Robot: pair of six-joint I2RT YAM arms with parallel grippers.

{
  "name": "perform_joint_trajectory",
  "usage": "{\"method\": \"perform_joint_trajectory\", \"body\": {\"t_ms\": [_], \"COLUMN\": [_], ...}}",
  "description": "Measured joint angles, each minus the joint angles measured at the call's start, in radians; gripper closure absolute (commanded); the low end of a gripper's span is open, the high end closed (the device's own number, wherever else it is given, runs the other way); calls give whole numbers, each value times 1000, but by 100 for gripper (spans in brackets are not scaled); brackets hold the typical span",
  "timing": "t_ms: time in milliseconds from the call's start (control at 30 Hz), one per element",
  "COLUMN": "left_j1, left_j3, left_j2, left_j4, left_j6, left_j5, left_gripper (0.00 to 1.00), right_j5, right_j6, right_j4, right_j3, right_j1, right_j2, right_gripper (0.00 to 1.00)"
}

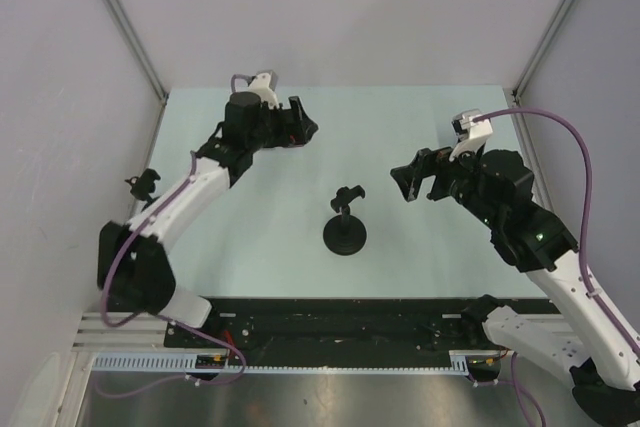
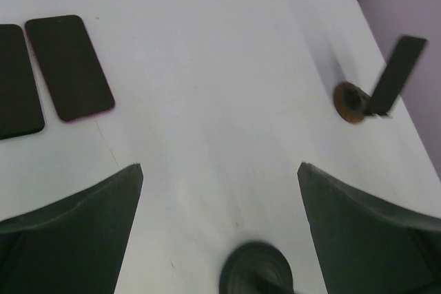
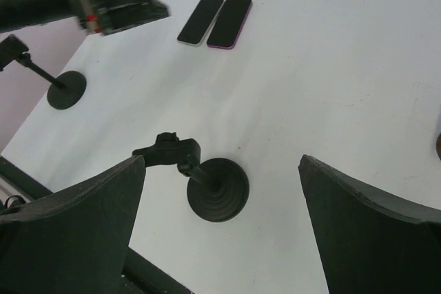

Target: Remove the phone from the phone stand

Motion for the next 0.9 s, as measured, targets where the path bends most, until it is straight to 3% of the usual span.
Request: {"method": "perform_joint_trajectory", "body": {"t_ms": [200,333,600,900], "left_j1": [-177,-337,-591,-649], "left_j3": [-173,-238,-246,-253], "left_j2": [-312,-419,-441,-396], "left_j4": [0,-23,-163,-252], "left_j6": [21,16,-2,-38], "left_j5": [-107,-206,-446,-537], "left_gripper": [0,0,0,9], "right_j5": [71,113,159,158], "right_j6": [-3,-3,4,46], "right_j4": [-1,0,1,9], "right_j3": [0,-1,-3,-39], "right_j1": [0,0,-1,-1], "right_j2": [41,68,113,113], "right_gripper": [2,3,4,4]}}
